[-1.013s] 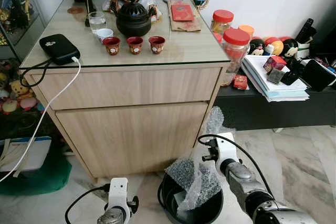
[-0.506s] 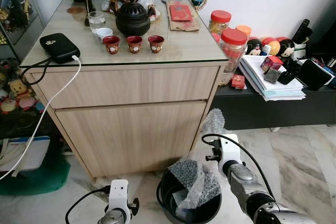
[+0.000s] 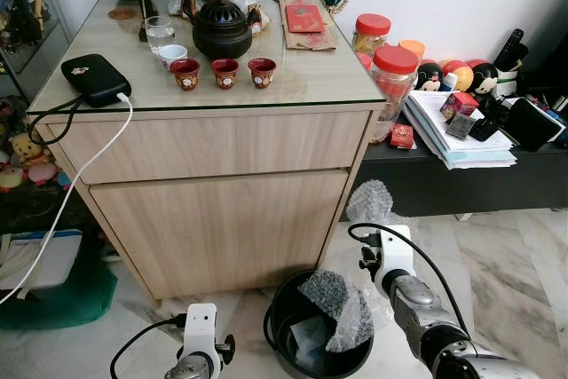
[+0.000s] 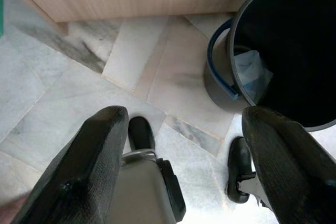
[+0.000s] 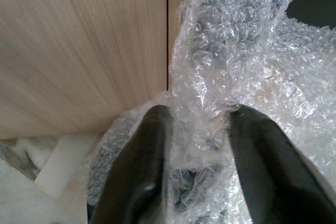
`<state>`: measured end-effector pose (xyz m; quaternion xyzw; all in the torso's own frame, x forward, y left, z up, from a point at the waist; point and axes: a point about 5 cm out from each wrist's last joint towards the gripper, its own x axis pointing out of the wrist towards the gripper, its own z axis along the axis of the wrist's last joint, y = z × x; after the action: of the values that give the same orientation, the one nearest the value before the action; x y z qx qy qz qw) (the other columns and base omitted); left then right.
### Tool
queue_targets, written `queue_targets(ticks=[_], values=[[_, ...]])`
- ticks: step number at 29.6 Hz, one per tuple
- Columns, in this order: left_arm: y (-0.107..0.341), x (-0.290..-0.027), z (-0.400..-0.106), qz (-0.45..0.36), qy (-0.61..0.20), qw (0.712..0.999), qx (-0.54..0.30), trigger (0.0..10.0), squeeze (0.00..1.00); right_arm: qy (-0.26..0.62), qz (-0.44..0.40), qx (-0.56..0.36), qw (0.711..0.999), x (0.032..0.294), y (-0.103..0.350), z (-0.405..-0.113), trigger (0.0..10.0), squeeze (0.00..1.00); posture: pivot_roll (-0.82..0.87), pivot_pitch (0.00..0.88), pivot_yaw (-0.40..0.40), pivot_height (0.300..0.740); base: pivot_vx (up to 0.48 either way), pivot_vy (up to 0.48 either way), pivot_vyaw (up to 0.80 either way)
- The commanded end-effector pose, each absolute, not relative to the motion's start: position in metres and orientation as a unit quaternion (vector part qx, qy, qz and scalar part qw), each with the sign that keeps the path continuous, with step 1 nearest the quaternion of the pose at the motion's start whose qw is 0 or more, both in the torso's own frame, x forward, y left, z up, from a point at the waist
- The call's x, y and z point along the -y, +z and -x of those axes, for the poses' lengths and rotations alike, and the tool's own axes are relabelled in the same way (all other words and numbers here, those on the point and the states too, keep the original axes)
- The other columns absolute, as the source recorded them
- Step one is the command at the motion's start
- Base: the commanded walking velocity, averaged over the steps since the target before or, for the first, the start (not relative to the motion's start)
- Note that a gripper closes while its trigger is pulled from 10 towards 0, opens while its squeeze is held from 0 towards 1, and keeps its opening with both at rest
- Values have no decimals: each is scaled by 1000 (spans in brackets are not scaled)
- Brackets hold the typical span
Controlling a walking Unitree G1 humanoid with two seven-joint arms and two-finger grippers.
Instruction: Picking trash to rubbish bin
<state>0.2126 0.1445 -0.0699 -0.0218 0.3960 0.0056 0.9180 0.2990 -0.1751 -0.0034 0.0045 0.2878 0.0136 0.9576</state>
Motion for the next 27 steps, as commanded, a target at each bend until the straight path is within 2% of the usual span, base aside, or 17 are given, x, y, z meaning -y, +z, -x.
queue_targets(ticks=[1,27], values=[[-71,-142,-211,24,0,916,-400,10000,0,2,-4,-284,959,182,-2,-300,10000,1000,-83,52,-107,740,0,0,0],[-70,-140,-213,25,-2,917,-399,10000,0,12,-10,-282,959,178,-1,-300,10000,1000,-86,52,-106,740,0,0,0]])
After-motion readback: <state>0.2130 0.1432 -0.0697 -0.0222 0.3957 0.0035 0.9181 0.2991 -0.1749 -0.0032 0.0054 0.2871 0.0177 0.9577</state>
